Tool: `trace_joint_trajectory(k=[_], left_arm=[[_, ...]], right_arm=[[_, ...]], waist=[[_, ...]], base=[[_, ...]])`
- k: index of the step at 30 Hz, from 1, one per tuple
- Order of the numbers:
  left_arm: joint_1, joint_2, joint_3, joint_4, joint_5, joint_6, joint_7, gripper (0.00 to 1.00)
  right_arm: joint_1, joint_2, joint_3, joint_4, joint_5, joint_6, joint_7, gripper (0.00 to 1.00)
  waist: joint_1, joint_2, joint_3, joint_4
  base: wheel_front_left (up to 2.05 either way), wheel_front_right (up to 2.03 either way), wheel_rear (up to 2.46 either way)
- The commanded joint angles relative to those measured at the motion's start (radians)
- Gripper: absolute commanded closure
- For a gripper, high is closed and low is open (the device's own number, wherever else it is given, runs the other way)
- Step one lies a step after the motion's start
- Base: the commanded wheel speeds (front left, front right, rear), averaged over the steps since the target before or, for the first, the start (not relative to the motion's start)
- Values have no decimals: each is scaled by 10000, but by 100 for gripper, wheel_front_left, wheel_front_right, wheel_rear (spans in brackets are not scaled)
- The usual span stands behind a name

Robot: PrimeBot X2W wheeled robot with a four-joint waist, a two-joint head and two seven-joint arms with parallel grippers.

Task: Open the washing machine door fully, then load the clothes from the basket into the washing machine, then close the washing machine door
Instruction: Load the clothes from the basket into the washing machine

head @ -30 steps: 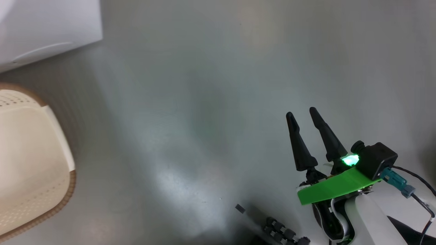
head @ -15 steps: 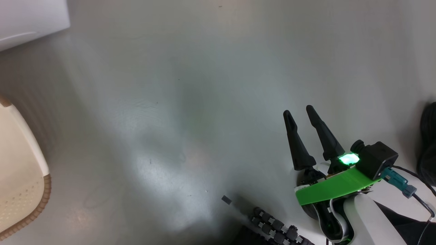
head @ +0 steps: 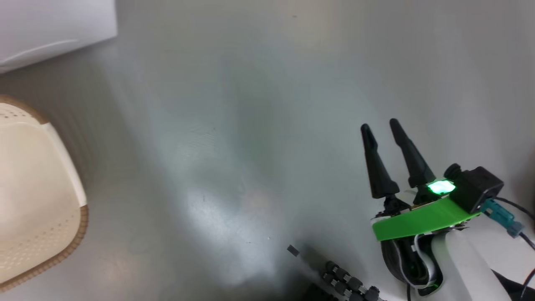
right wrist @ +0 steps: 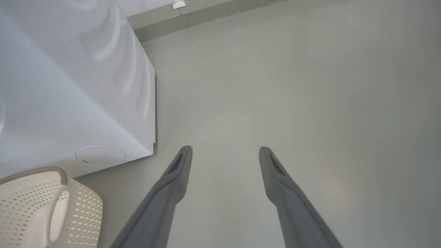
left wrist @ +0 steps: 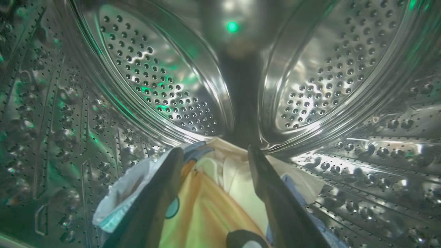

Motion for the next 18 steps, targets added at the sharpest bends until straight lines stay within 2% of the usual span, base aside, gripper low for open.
trace_joint_trajectory(k=[1,12,18], left_arm=[[148,416,48,-120,-50,-40,-119,0],[1511,-329,25,755,-536,-459,-843,0],[2968,-786,-187,1121,-605,-700,-1390,0]], right_arm=[[204,-124,24,-204,-129,44,-122,0],[362,-124,-349,-134,-473,44,-122,0],[576,-124,-504,112,-752,44,-122,0]], waist=[[0,0,-252,235],[0,0,-1390,987],[0,0,-2440,1410]], base=[[0,0,0],[0,0,0],[0,0,0]])
